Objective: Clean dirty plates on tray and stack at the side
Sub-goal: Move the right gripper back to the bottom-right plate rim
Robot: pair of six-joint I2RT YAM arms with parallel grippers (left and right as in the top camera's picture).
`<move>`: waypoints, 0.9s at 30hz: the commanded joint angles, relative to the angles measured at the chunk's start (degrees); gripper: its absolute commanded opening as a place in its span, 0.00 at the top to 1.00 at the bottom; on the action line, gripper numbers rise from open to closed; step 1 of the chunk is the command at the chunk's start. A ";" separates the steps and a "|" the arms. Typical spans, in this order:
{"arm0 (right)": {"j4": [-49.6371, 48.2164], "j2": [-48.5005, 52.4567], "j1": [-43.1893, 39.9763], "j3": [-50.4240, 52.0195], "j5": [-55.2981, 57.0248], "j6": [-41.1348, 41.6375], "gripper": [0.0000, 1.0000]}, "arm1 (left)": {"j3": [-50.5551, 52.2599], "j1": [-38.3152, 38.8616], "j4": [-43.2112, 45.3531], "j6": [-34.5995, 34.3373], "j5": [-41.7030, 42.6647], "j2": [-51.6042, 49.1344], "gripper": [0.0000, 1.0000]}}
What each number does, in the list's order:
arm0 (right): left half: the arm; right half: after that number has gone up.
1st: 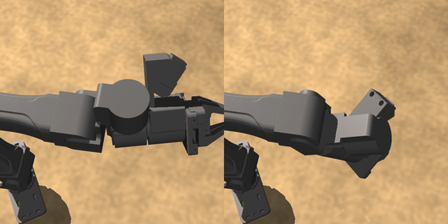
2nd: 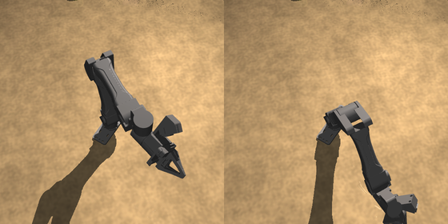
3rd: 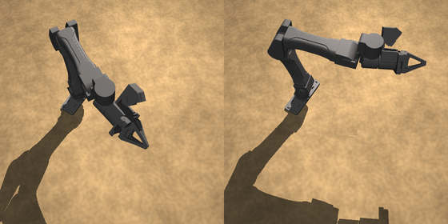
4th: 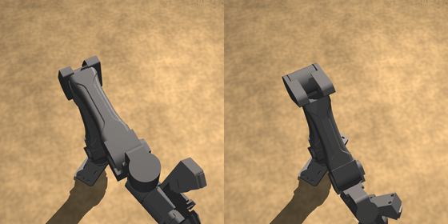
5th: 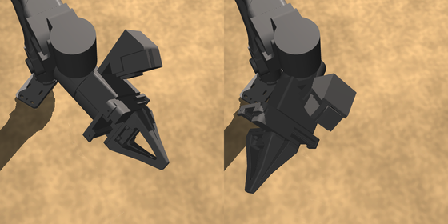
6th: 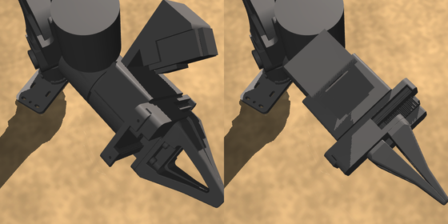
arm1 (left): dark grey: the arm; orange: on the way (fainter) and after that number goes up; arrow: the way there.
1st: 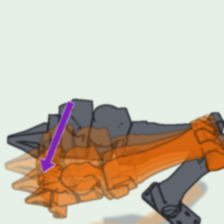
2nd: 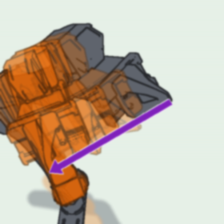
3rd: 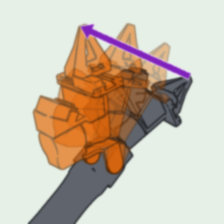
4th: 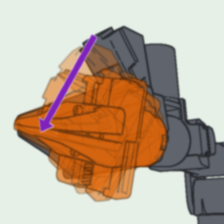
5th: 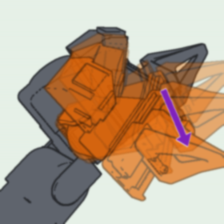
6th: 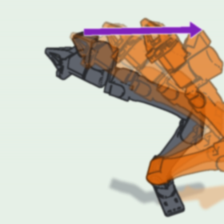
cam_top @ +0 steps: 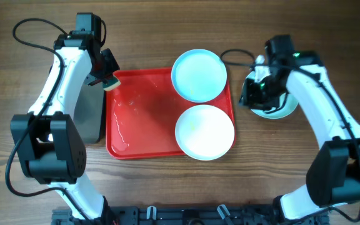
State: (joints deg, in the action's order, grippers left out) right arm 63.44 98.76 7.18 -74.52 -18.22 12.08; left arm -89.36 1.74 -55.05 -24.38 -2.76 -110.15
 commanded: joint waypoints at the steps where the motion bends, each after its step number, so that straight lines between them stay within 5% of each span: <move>1: -3.52 -0.09 3.52 5.29 -0.39 0.04 0.71 | -0.55 -0.52 0.20 -0.98 -0.74 0.55 0.96; 14: -14.29 -0.07 9.09 16.09 8.13 5.92 0.77 | -0.55 -0.52 0.15 -0.98 -0.72 0.55 0.96; 17: -15.78 -0.04 9.09 17.68 8.04 6.10 0.80 | -0.55 -0.52 0.15 -0.98 -0.74 0.55 0.96; 20: -16.06 0.02 9.09 18.14 7.87 6.08 0.95 | -0.55 -0.52 0.15 -0.98 -0.72 0.55 0.96; 27: -14.43 -0.15 9.09 16.94 7.89 5.97 0.96 | -0.55 -0.52 0.13 -0.98 -0.72 0.55 0.96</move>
State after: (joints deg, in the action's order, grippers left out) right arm 47.66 98.76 16.10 -56.97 -11.29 17.76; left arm -89.36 1.74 -55.07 -24.38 -2.76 -110.15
